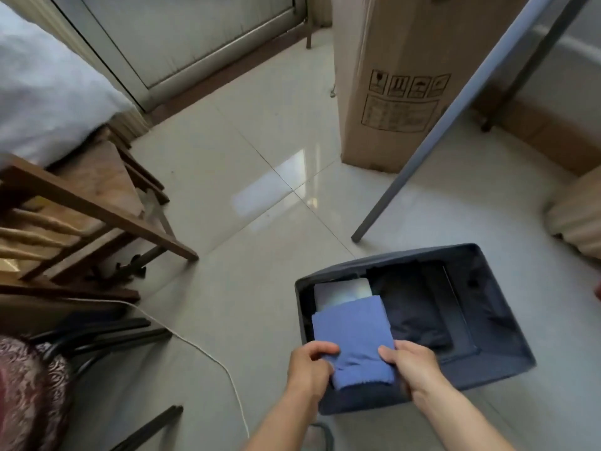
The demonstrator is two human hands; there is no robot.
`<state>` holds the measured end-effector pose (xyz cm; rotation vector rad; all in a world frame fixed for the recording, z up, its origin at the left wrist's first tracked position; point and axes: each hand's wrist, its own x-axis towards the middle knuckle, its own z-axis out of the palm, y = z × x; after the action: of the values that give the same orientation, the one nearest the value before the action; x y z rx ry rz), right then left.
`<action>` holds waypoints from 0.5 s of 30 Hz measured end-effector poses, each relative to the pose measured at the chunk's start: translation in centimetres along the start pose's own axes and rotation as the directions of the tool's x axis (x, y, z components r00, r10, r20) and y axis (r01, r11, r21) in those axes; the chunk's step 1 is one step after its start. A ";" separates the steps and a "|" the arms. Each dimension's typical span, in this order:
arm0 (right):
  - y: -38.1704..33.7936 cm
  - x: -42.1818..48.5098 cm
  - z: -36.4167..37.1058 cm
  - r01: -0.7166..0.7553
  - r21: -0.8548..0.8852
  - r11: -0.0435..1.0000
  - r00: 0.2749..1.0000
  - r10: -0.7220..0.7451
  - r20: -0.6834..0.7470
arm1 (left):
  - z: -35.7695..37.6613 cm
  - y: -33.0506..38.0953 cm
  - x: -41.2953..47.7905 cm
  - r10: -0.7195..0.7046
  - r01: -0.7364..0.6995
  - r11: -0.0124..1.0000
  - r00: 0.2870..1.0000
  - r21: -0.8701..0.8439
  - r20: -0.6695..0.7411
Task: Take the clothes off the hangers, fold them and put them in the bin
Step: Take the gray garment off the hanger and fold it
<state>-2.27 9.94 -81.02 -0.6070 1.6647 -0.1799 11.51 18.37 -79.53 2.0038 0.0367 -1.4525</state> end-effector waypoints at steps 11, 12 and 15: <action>3.4 12.2 3.4 0.166 -0.217 0.962 0.984 -0.177 -0.034 | 4.0 -5.2 12.1 0.227 -0.205 0.946 0.972 0.250 -0.065; 3.8 13.4 3.6 0.151 -0.250 0.956 0.983 -0.171 -0.061 | 4.6 -5.6 13.3 0.183 -0.178 0.951 0.983 0.255 0.001; 4.5 15.0 4.0 0.118 -0.314 0.942 0.982 -0.158 -0.107 | 5.4 -5.9 15.2 0.026 -0.053 0.965 0.994 0.255 0.106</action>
<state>-0.77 7.38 -96.88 -0.9669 1.7926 -0.0618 10.53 15.07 -96.37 2.1171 -0.2472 -1.5994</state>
